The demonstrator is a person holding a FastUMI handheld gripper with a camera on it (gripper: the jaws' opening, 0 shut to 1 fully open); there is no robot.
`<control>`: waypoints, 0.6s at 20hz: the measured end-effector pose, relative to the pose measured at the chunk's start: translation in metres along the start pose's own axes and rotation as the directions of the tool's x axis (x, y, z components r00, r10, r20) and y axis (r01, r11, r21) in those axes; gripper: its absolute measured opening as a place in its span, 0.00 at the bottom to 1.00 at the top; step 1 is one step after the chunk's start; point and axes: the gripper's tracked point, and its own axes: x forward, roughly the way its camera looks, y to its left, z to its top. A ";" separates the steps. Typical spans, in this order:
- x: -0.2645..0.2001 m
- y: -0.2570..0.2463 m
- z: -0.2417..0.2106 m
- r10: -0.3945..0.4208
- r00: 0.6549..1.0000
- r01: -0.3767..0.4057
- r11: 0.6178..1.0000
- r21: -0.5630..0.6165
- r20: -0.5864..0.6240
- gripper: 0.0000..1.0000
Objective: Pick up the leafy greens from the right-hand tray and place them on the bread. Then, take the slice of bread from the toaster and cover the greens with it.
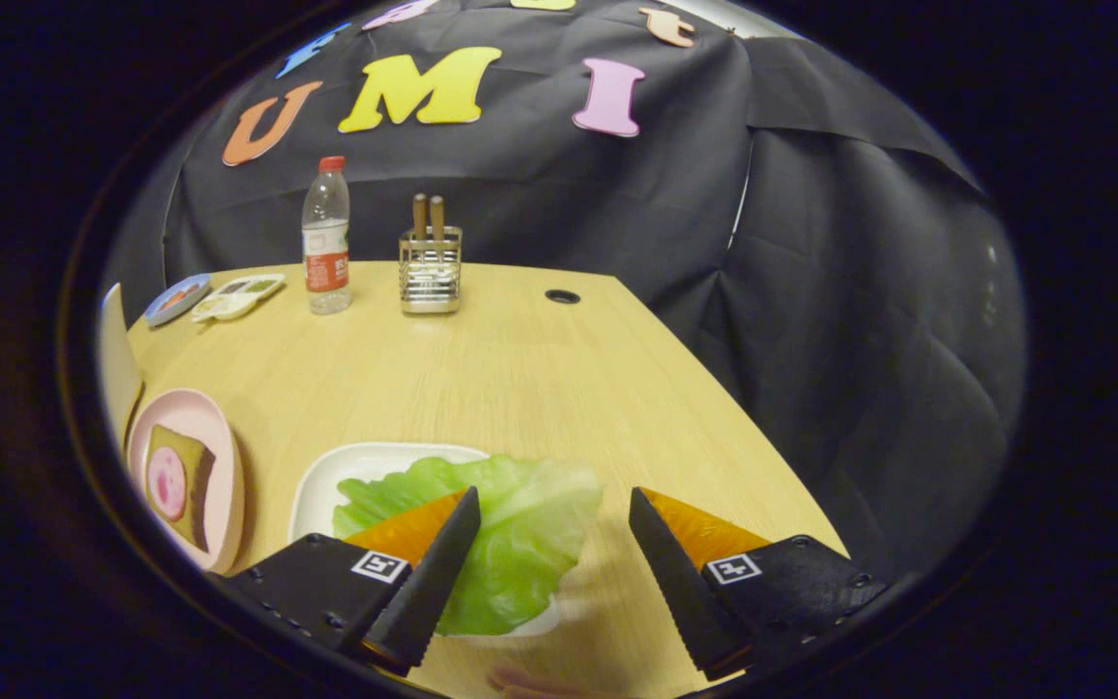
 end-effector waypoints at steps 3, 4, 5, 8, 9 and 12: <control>0.000 0.001 -0.002 0.008 1.000 -0.008 1.000 0.008 -0.005 0.90; 0.001 0.005 -0.001 0.018 1.000 -0.018 1.000 -0.001 -0.008 0.83; 0.001 0.008 0.000 0.023 1.000 -0.024 1.000 -0.007 -0.014 0.75; 0.005 0.013 0.002 0.024 1.000 -0.025 0.999 -0.036 -0.018 0.53; 0.006 0.013 0.004 0.022 1.000 -0.023 0.999 -0.042 -0.017 0.45; 0.003 0.012 0.008 0.009 1.000 -0.009 0.997 -0.082 -0.001 0.34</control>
